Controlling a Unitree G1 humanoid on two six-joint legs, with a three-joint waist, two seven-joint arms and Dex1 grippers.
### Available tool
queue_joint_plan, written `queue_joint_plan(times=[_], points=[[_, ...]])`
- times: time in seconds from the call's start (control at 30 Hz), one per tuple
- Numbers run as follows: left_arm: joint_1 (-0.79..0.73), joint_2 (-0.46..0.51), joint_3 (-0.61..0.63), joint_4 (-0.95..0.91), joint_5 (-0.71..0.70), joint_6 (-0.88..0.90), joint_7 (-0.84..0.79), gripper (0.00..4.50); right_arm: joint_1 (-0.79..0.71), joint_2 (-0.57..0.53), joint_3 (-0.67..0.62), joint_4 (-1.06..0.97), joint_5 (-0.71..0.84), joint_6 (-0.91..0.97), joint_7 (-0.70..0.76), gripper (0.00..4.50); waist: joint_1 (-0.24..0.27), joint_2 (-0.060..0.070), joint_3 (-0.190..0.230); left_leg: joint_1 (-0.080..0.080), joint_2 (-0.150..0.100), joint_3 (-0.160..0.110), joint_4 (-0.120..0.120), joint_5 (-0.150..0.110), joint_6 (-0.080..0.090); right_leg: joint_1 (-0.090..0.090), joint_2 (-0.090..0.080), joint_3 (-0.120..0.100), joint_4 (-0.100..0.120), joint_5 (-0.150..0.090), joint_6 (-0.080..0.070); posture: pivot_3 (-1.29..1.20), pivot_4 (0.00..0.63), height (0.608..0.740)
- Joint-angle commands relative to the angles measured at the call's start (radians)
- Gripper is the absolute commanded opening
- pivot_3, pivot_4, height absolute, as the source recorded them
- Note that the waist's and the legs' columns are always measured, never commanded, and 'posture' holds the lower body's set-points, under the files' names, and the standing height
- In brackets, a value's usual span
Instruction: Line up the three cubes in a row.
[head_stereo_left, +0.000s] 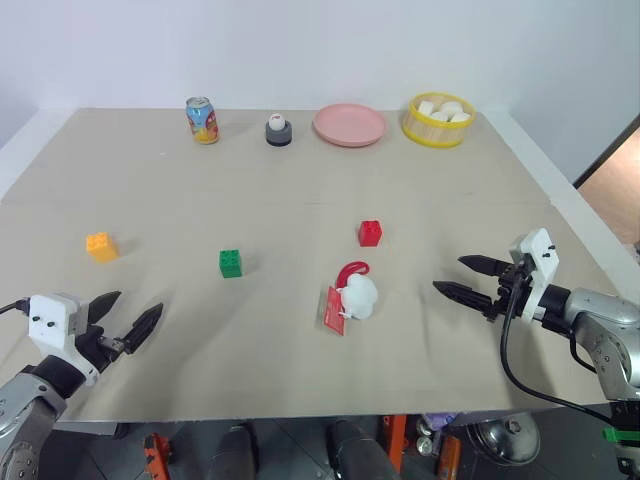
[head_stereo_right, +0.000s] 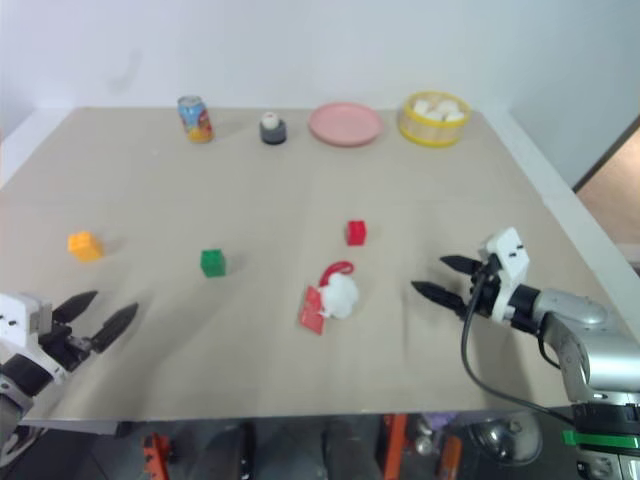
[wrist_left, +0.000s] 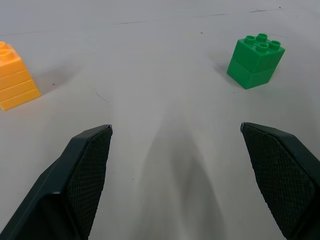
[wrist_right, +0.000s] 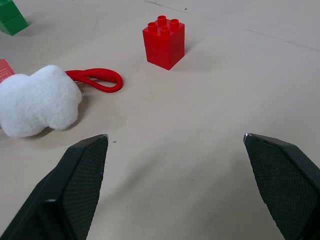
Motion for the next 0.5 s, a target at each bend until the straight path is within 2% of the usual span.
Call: queue_joint_plan(times=[0.03,0.2,0.4,0.5], points=[[-0.006,0.013,-0.012,-0.027,-0.013,-0.025,-0.044,4.25,-0.007,0.000,-0.027,-0.033,0.014,-0.005,-0.003,4.50,0.000,0.000,0.000,0.000,0.000,0.000,0.000,0.000,0.000,0.000,0.000,0.000,0.000,0.000,0.000,0.00,0.150,0.740],[-0.098,0.077,-0.096,-0.108,-0.097,0.005,-0.167,4.25,-0.053,-0.010,0.007,-0.120,0.057,0.048,0.028,4.50,0.000,0.000,0.000,0.000,0.000,0.000,0.001,0.000,0.000,0.000,0.000,0.000,0.000,0.000,0.000,0.00,0.150,0.740],[-0.244,0.130,-0.245,-0.164,-0.127,0.047,-0.246,4.25,-0.109,-0.018,0.123,-0.166,0.060,0.076,0.118,4.50,0.001,0.000,0.000,0.000,0.000,0.000,0.001,0.000,0.000,0.001,0.000,0.000,0.000,0.001,0.001,0.00,0.150,0.740],[-0.355,0.143,-0.354,-0.152,-0.112,0.063,-0.306,4.25,-0.186,0.004,0.218,-0.133,0.013,0.038,0.172,4.50,0.002,0.001,0.000,0.000,0.000,-0.001,0.001,0.000,0.001,0.001,0.001,0.000,0.000,0.000,0.001,0.00,0.150,0.740]])
